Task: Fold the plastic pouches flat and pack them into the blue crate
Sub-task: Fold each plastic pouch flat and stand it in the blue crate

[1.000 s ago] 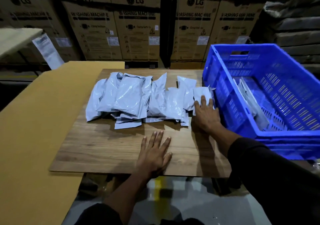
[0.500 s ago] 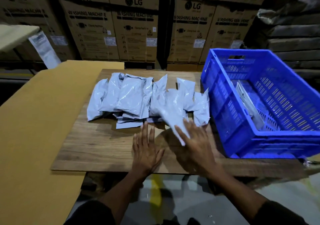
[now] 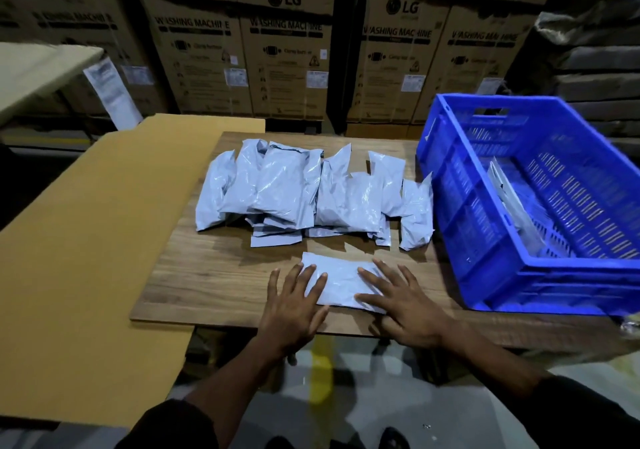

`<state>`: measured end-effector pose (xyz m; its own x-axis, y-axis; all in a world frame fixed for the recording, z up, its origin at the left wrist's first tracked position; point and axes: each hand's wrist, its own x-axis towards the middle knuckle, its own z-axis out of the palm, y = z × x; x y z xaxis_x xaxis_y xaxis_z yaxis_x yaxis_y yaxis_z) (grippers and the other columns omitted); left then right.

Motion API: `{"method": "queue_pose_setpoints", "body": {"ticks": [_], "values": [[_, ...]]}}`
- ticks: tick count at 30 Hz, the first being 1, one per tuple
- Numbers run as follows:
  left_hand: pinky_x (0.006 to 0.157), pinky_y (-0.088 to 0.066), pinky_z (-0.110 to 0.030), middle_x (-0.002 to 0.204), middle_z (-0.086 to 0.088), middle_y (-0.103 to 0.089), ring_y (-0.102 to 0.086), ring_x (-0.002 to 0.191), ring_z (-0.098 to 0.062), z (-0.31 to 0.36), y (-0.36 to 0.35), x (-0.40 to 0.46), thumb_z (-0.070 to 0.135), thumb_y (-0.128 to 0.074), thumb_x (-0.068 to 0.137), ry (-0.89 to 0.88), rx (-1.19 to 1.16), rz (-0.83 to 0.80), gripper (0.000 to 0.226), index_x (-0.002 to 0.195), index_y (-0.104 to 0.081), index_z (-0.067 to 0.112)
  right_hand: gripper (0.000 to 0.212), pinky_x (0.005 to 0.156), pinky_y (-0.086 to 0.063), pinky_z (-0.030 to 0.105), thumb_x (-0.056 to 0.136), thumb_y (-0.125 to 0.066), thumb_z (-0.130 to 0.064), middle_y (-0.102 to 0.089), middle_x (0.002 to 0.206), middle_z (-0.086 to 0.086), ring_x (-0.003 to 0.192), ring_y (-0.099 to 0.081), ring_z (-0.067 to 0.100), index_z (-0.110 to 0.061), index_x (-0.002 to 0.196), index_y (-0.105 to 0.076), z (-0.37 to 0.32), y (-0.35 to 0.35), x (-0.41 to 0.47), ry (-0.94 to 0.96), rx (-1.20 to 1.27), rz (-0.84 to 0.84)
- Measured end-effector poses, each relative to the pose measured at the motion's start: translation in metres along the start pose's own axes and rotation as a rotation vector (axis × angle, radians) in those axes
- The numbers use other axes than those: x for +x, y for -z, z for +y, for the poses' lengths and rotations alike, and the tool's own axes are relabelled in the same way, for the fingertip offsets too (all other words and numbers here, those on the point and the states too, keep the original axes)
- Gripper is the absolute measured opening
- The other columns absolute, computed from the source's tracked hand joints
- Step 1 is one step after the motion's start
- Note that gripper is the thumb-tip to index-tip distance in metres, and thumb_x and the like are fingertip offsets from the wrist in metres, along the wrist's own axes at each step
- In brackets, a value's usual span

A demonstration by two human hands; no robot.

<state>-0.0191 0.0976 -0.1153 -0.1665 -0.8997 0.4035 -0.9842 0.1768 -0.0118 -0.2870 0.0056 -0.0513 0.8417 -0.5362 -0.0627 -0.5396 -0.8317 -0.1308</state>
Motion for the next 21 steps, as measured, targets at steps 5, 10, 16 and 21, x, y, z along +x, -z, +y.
{"method": "queue_pose_setpoints", "body": {"ticks": [5, 10, 16, 21], "values": [[0.116, -0.03, -0.056, 0.136, -0.015, -0.063, -0.056, 0.131, -0.035, 0.018, 0.01, 0.038, 0.029, -0.042, 0.101, 0.001, -0.145, 0.167, 0.045, 0.128, -0.065, 0.001, 0.05, 0.114, -0.021, 0.044, 0.098, -0.034, -0.032, -0.049, 0.15, 0.008, 0.143, -0.04, 0.024, -0.011, 0.137, -0.058, -0.021, -0.004, 0.03, -0.202, 0.068, 0.253], [0.113, -0.036, -0.044, 0.132, -0.013, -0.067, -0.061, 0.127, -0.029, 0.031, -0.008, 0.053, 0.031, -0.032, 0.1, 0.06, -0.149, -0.087, 0.053, 0.128, -0.067, 0.003, 0.062, 0.122, -0.01, 0.044, 0.102, -0.017, -0.041, -0.026, 0.164, 0.005, 0.152, -0.02, 0.02, -0.012, 0.155, -0.034, -0.03, -0.025, 0.053, -0.268, 0.029, 0.079], [0.114, -0.039, -0.052, 0.154, -0.009, -0.049, -0.042, 0.144, -0.032, 0.024, -0.014, 0.038, 0.039, -0.035, 0.1, 0.135, -0.13, -0.161, 0.057, 0.148, -0.052, 0.012, 0.062, 0.119, -0.007, 0.045, 0.102, -0.023, -0.042, -0.016, 0.167, -0.001, 0.153, -0.013, 0.02, -0.017, 0.158, -0.025, -0.028, -0.04, 0.05, -0.322, -0.031, 0.066], [0.115, -0.034, -0.057, 0.157, -0.009, -0.045, -0.036, 0.147, -0.035, 0.026, -0.015, 0.036, 0.037, -0.038, 0.103, 0.126, -0.125, -0.118, 0.056, 0.152, -0.047, 0.012, 0.064, 0.121, -0.001, 0.046, 0.101, -0.016, -0.044, -0.008, 0.168, -0.005, 0.154, -0.004, 0.018, -0.02, 0.16, -0.017, -0.03, -0.038, 0.053, -0.333, -0.017, 0.052]]}}
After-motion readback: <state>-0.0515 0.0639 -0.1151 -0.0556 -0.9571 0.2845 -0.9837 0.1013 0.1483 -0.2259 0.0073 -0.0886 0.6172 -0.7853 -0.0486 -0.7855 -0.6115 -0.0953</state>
